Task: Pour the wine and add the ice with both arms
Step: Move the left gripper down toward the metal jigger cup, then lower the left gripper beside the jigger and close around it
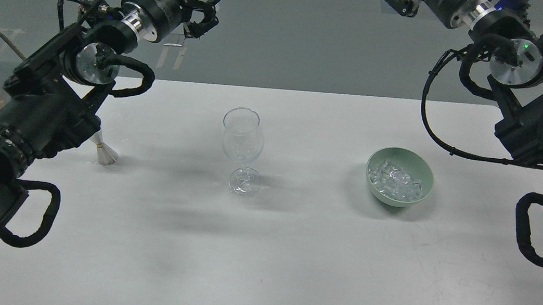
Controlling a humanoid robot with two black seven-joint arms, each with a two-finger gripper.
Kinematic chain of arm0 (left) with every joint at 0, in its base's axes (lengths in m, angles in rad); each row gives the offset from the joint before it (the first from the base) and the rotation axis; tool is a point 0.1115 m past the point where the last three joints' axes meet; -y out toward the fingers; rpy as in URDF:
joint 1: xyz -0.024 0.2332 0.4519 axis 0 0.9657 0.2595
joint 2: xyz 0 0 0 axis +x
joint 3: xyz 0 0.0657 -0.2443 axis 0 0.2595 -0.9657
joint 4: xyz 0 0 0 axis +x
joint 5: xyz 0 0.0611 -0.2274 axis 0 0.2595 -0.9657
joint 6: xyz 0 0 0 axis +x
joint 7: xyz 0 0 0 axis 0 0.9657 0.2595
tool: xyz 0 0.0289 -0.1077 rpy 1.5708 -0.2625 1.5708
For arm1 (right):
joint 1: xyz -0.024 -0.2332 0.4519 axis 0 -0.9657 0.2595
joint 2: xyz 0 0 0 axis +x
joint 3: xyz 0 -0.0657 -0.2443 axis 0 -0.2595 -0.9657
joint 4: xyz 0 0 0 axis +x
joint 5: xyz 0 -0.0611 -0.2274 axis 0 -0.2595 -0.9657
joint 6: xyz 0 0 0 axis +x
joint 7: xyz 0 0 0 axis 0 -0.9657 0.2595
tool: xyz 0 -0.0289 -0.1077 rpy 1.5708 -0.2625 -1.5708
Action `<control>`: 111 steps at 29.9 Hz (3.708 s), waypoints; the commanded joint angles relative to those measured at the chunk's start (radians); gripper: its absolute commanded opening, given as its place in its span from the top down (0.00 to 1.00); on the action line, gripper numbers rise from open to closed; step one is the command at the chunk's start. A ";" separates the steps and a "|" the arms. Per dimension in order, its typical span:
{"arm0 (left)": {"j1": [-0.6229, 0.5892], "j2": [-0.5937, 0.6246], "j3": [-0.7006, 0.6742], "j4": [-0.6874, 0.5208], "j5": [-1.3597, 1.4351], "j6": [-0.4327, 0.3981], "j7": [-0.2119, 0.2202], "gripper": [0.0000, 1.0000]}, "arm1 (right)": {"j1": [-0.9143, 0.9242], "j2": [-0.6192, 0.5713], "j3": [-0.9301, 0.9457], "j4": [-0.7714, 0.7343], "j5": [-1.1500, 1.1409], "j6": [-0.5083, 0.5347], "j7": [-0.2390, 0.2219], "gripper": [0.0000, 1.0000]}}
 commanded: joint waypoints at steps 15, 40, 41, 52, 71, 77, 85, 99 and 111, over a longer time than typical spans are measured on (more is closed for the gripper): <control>0.002 -0.002 -0.014 0.006 -0.013 0.000 -0.009 0.02 | 0.008 -0.003 0.005 -0.001 0.002 -0.014 -0.005 0.00; 0.025 0.040 -0.006 0.004 -0.017 0.000 -0.046 0.02 | 0.000 -0.006 0.020 0.011 0.011 -0.010 -0.007 0.00; 0.022 0.041 -0.006 0.001 -0.017 0.000 -0.054 0.02 | 0.000 -0.006 0.020 0.014 0.011 -0.010 -0.007 0.00; 0.020 0.043 -0.014 0.000 -0.018 0.000 -0.047 0.02 | 0.013 -0.004 0.021 0.016 0.011 -0.010 -0.005 0.00; 0.022 0.093 -0.028 -0.198 -0.035 0.110 0.028 0.02 | 0.006 -0.004 0.018 0.020 0.010 0.003 -0.002 0.00; 0.073 0.125 -0.071 -0.290 -0.070 0.110 0.023 0.02 | 0.013 -0.001 0.020 0.014 0.010 0.001 -0.003 0.00; 0.178 0.314 -0.063 -0.542 -0.130 0.147 0.052 0.04 | 0.011 0.005 0.017 0.014 0.008 0.001 -0.003 0.00; 0.617 0.444 -0.191 -0.874 -0.424 0.275 0.124 0.04 | -0.004 -0.018 0.011 0.016 0.008 0.003 -0.005 0.00; 0.933 0.432 -0.379 -1.031 -0.546 0.450 0.127 0.26 | -0.003 -0.013 0.012 0.013 0.007 0.000 -0.005 0.00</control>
